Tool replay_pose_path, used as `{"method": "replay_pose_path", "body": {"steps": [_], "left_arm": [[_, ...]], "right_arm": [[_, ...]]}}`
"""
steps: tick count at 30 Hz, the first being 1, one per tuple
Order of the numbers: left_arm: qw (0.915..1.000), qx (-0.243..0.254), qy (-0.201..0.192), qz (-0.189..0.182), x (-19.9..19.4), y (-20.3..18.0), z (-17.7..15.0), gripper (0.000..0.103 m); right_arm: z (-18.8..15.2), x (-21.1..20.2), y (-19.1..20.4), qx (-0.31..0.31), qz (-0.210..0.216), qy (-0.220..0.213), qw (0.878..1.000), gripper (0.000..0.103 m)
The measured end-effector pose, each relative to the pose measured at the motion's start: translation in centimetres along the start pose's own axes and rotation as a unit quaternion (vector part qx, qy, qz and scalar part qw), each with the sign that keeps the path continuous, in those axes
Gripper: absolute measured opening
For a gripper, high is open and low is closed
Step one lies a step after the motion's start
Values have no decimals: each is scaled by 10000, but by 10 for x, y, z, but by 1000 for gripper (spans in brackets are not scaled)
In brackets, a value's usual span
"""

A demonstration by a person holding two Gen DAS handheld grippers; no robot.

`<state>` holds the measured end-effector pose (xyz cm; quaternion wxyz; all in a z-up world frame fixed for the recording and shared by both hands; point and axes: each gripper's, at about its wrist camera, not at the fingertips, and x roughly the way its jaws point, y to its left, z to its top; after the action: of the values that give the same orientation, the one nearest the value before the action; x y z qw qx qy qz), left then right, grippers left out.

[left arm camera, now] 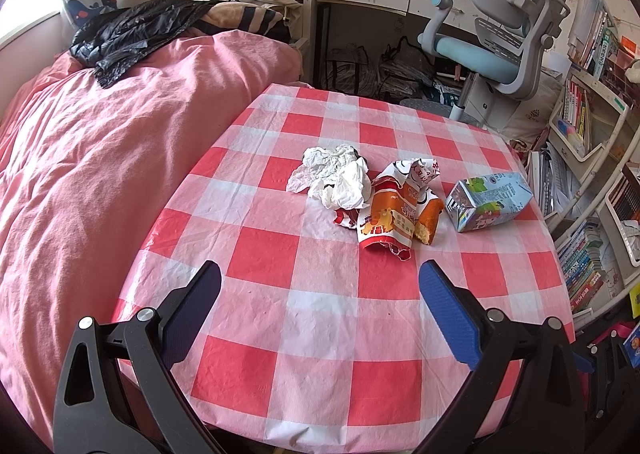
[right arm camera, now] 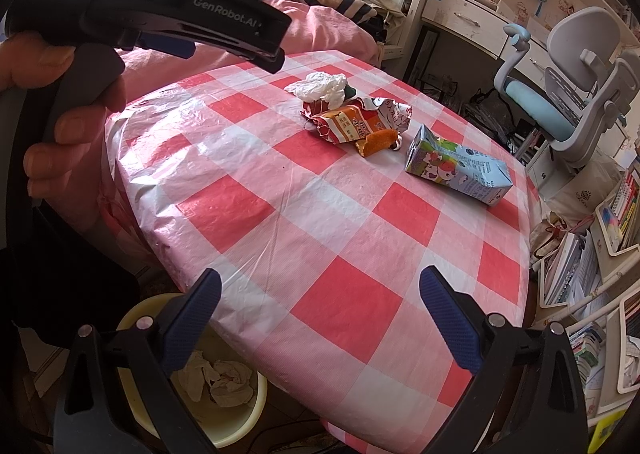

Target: Collect trash

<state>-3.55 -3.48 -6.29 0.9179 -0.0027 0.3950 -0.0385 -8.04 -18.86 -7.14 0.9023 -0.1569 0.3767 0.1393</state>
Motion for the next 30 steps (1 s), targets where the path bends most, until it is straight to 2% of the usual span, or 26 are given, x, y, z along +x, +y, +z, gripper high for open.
{"method": "replay_pose_path", "body": {"steps": [30], "left_arm": [[10000,-21,4,1,2,0,2,96]], "right_arm": [[1,5,-3,-36,7,5,10000,95]]}}
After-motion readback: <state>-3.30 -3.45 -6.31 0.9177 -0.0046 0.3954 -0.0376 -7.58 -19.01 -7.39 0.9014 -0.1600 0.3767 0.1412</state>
